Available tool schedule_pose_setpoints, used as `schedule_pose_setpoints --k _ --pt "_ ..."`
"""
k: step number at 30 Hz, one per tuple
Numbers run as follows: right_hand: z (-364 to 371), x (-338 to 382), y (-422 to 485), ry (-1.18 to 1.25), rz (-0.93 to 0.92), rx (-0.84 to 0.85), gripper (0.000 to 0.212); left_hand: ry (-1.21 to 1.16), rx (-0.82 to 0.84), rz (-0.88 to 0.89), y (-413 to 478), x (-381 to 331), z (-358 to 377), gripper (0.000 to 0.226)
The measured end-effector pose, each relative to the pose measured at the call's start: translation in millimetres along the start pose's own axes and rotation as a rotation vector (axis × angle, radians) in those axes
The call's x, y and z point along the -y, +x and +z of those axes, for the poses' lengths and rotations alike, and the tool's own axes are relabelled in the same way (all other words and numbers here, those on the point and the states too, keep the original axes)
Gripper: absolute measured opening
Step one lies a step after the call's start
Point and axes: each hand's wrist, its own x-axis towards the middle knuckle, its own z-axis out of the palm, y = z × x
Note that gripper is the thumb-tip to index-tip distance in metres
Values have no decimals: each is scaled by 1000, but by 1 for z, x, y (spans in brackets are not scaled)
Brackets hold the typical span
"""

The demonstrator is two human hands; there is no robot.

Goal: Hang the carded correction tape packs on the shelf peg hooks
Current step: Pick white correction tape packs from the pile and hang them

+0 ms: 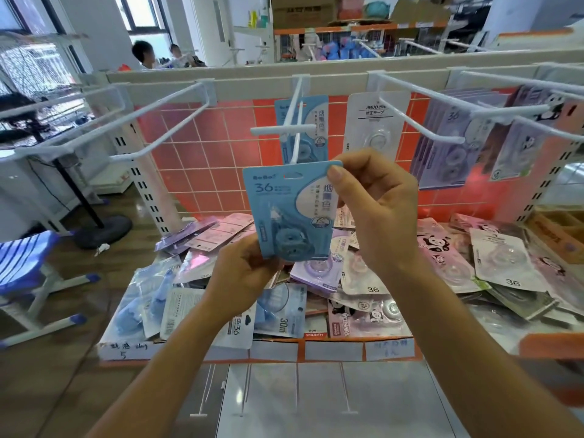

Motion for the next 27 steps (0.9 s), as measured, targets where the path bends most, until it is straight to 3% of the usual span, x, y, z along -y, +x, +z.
schedule_pose_setpoints --k 10,15,21,27 --pt "2 2 2 -55 -33 -50 5 -101 29 -43 0 -15 2 43" --pt "-5 -10 8 -107 67 -80 3 -154 32 -23 2 -12 4 40" --pt "-14 -51 8 -374 226 -109 5 -299 -64 -222 18 0 13 34" --pt "-13 -95 29 -530 312 -171 9 -255 -148 -343 65 18 24 24"
